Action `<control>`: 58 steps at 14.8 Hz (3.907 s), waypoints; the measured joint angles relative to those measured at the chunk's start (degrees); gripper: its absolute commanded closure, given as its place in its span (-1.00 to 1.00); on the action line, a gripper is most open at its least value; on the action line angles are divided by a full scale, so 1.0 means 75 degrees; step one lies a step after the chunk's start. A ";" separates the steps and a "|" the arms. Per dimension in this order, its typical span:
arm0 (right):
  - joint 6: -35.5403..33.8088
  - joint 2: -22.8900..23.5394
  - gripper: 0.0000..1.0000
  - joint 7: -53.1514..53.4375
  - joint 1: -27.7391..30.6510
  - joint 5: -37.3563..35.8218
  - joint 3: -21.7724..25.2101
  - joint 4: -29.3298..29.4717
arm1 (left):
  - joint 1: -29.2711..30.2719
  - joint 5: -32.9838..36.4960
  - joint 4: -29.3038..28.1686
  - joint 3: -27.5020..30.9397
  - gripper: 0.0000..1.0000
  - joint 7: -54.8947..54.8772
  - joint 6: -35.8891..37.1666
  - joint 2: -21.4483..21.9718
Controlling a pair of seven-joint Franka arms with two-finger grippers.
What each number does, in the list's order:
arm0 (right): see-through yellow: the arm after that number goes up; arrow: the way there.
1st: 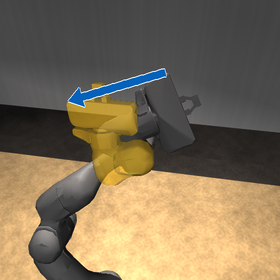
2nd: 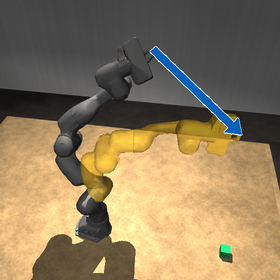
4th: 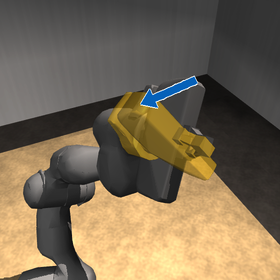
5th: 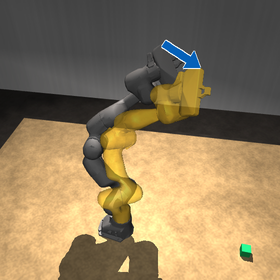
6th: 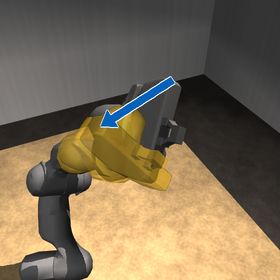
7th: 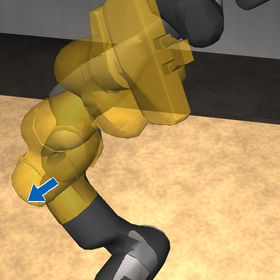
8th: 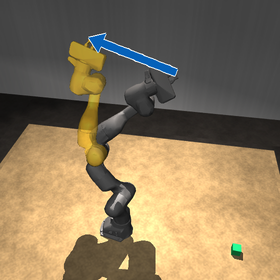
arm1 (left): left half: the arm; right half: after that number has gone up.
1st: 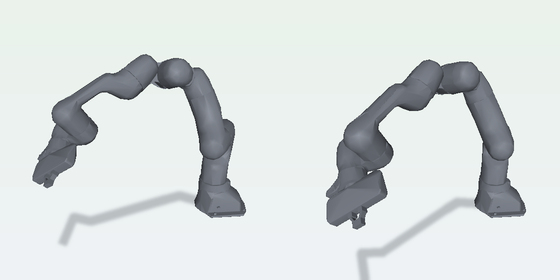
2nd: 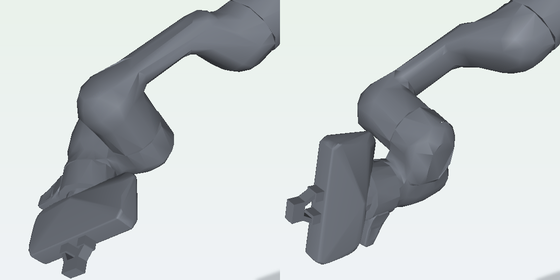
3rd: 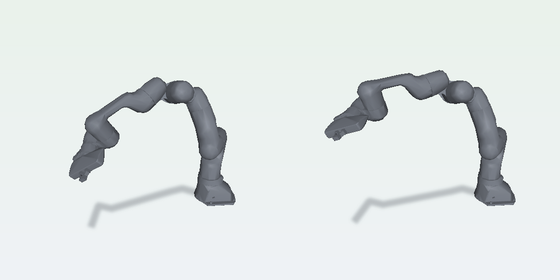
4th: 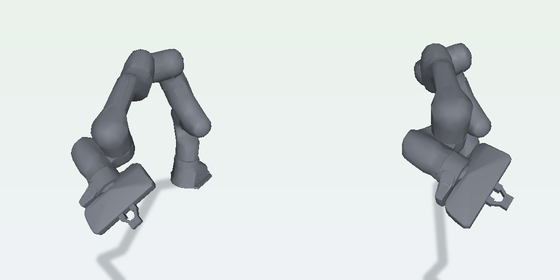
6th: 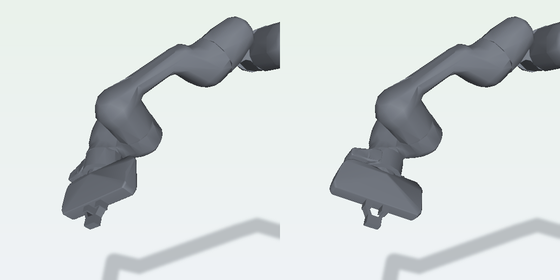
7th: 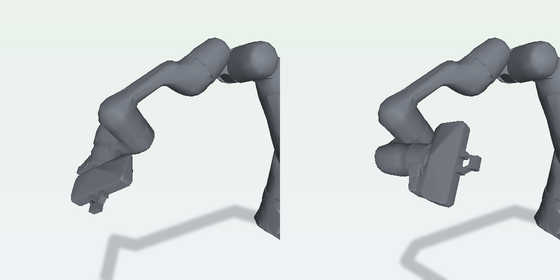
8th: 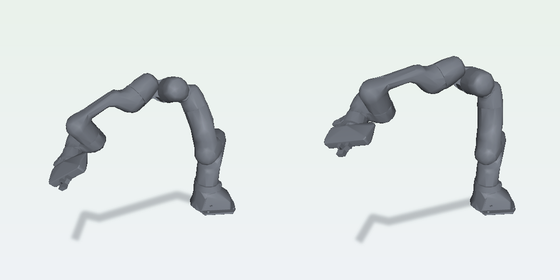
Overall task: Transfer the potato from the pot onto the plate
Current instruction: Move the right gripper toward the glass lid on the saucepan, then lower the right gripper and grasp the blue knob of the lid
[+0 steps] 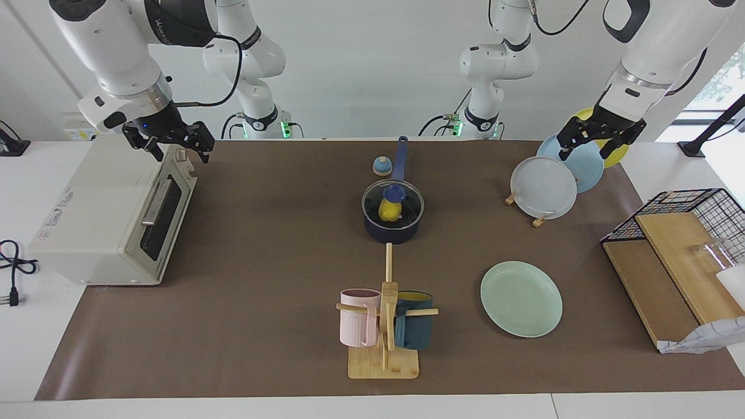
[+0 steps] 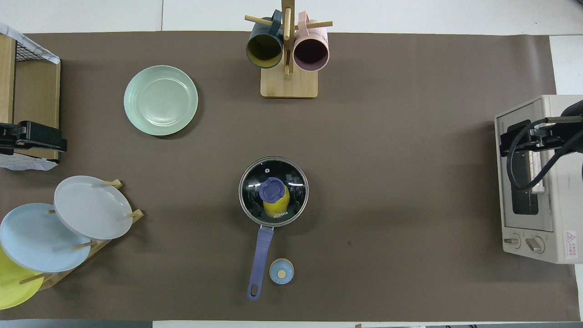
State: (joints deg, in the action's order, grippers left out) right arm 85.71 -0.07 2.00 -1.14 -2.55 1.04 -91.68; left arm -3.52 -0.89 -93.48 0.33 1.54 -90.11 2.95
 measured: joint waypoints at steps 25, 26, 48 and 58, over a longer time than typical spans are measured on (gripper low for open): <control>0.1047 0.1241 -1.00 0.3034 -0.3476 0.0477 -0.0415 0.0862 | 0.0000 0.0000 0.0000 0.0000 -1.00 0.0000 0.0000 0.0000; 0.1096 0.1623 -1.00 0.3429 -0.3767 0.0476 -0.0415 0.1184 | 0.0000 0.0000 0.0000 0.0000 -1.00 0.0000 0.0000 0.0000; 0.3859 0.2961 -0.92 0.4874 -0.5487 -0.0512 -0.0361 0.0050 | 0.0000 0.0000 0.0000 0.0000 -1.00 0.0000 0.0000 0.0000; 0.3859 0.2835 -0.46 0.4874 -0.5488 -0.0512 -0.0362 -0.0216 | 0.0000 0.0000 0.0000 -0.0004 -1.00 0.0000 0.0001 0.0000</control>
State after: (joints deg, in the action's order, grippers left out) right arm 114.65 21.19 38.56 -42.30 -6.39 -1.68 -93.30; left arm -3.51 -0.89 -93.48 0.30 1.54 -90.11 2.95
